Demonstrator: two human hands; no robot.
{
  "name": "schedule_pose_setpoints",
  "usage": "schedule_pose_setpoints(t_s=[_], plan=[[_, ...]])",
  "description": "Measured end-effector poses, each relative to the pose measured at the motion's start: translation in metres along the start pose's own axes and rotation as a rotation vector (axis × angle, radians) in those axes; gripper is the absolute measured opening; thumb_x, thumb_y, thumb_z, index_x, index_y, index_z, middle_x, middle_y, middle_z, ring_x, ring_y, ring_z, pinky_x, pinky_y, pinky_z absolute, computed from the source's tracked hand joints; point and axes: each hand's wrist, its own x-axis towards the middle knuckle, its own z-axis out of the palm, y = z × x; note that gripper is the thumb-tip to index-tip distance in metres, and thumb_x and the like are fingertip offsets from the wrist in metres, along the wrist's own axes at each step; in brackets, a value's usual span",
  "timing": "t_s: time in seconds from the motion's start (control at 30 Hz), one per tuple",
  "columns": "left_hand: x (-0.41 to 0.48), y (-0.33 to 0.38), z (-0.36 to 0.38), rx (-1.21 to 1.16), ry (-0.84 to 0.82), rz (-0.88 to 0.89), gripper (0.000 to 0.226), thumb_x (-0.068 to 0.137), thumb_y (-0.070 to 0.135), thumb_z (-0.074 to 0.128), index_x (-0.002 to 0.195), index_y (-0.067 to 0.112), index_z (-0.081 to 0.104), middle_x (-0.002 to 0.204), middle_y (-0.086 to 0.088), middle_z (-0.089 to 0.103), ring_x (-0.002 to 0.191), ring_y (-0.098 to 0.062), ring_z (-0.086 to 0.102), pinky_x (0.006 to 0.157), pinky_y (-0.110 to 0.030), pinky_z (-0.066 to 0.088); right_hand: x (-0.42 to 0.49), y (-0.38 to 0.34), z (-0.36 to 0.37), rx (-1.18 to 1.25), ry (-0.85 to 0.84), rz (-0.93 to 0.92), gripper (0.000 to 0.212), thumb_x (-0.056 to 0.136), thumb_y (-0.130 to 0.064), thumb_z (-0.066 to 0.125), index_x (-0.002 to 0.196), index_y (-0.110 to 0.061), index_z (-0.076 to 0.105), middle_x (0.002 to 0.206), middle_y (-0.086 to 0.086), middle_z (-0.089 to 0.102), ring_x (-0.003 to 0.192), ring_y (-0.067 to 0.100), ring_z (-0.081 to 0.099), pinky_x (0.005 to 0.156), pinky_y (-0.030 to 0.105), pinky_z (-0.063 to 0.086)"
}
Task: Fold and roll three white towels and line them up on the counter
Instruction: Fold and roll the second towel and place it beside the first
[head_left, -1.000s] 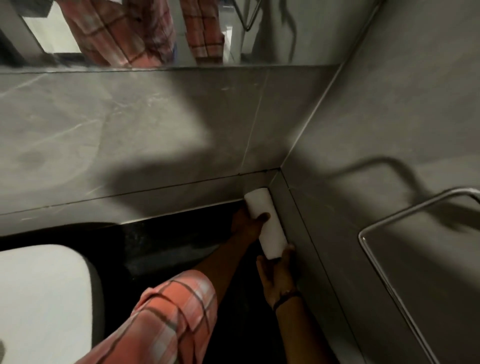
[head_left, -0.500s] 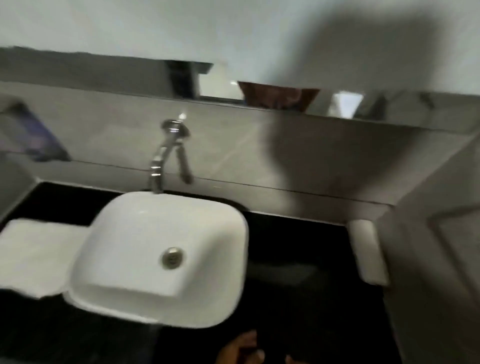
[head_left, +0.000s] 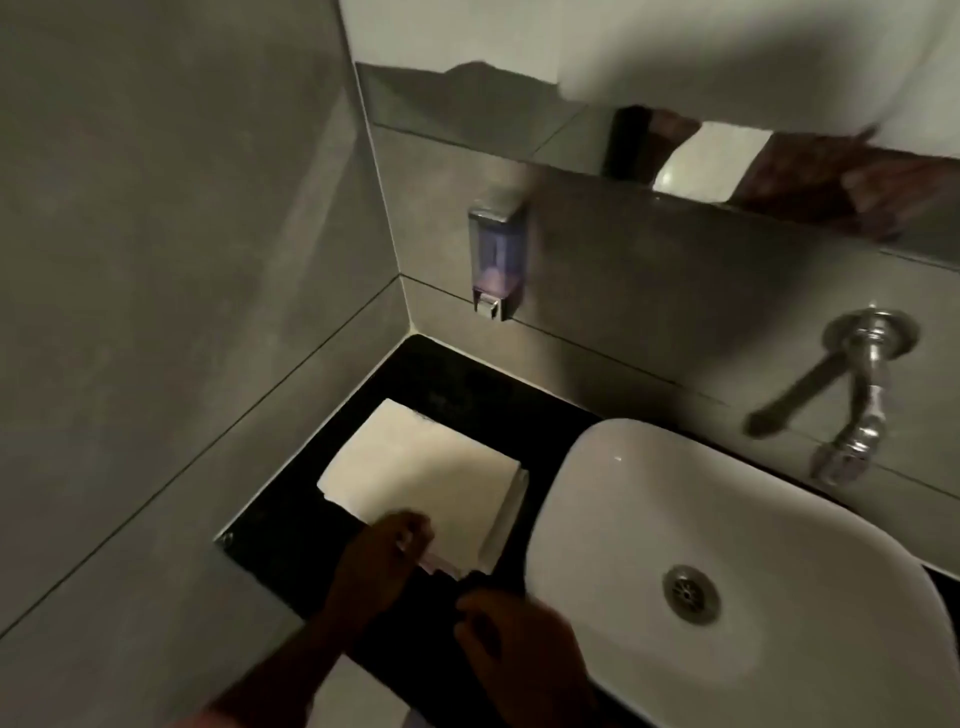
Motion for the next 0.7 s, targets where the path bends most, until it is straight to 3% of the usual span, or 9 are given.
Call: schedule_pose_setpoints(t_s=[0.1, 0.23, 0.33, 0.4, 0.5, 0.63, 0.7], plan=[[0.106, -0.017, -0.035, 0.183, -0.016, 0.197, 0.036, 0.101, 0.032, 0.059, 0.136, 0.024, 0.061, 0.132, 0.003, 0.065, 0.119, -0.018, 0.062, 0.104, -0.039, 0.051, 0.108, -0.028, -0.019, -0.268, 0.14, -0.056, 0.04, 0.099, -0.047, 0.042, 0.134, -0.037, 0.058, 0.13, -0.011, 0.065, 0.12, 0.018, 0.058, 0.099, 0.038, 0.049], [0.202, -0.032, -0.051, 0.544, -0.265, 0.307, 0.061, 0.102, 0.025, 0.052, 0.159, 0.023, 0.029, 0.164, -0.005, 0.033, 0.149, -0.028, 0.035, 0.117, -0.047, 0.038, 0.198, -0.024, -0.022, -0.452, 0.076, 0.116, 0.049, 0.102, -0.04, 0.043, 0.149, -0.026, 0.045, 0.152, 0.0, 0.046, 0.138, 0.03, 0.041, 0.112, 0.049, 0.032], [0.235, -0.046, -0.047, 0.789, -0.347, 0.398, 0.069, 0.102, 0.018, 0.05, 0.163, 0.023, 0.017, 0.17, -0.004, 0.019, 0.156, -0.03, 0.02, 0.124, -0.051, 0.027, 0.229, -0.009, -0.019, -0.501, 0.033, 0.211, 0.058, 0.102, -0.04, 0.046, 0.155, -0.023, 0.035, 0.159, 0.004, 0.038, 0.146, 0.031, 0.033, 0.122, 0.058, 0.017], [0.243, -0.053, -0.044, 0.77, -0.298, 0.472, 0.065, 0.103, 0.015, 0.048, 0.162, 0.023, 0.021, 0.168, -0.005, 0.026, 0.154, -0.03, 0.027, 0.125, -0.049, 0.026, 0.238, -0.007, -0.015, -0.525, 0.033, 0.237, 0.056, 0.101, -0.038, 0.05, 0.154, -0.024, 0.037, 0.155, 0.003, 0.044, 0.145, 0.031, 0.036, 0.123, 0.062, 0.011], [0.249, -0.057, -0.045, 0.764, -0.222, 0.543, 0.057, 0.102, 0.011, 0.044, 0.157, 0.022, 0.034, 0.161, -0.006, 0.04, 0.146, -0.031, 0.04, 0.121, -0.048, 0.033, 0.241, -0.008, -0.012, -0.557, 0.089, 0.259, 0.052, 0.096, -0.033, 0.056, 0.147, -0.026, 0.046, 0.147, 0.002, 0.054, 0.139, 0.032, 0.041, 0.121, 0.06, 0.016], [0.248, -0.053, -0.058, 0.707, -0.256, 0.537, 0.029, 0.097, 0.013, 0.055, 0.12, 0.014, 0.072, 0.127, -0.012, 0.067, 0.117, -0.032, 0.063, 0.102, -0.043, 0.051, 0.239, -0.009, -0.011, -0.531, 0.107, 0.324, 0.06, 0.092, -0.038, 0.062, 0.149, -0.027, 0.044, 0.146, 0.003, 0.051, 0.136, 0.035, 0.037, 0.11, 0.055, 0.027], [0.244, -0.049, -0.067, 0.747, -0.291, 0.523, 0.025, 0.098, 0.02, 0.056, 0.112, 0.014, 0.076, 0.124, -0.011, 0.067, 0.111, -0.03, 0.065, 0.097, -0.039, 0.055, 0.238, -0.01, -0.01, -0.551, 0.116, 0.32, 0.051, 0.093, -0.038, 0.061, 0.143, -0.031, 0.05, 0.143, 0.004, 0.049, 0.133, 0.036, 0.036, 0.106, 0.053, 0.029]])
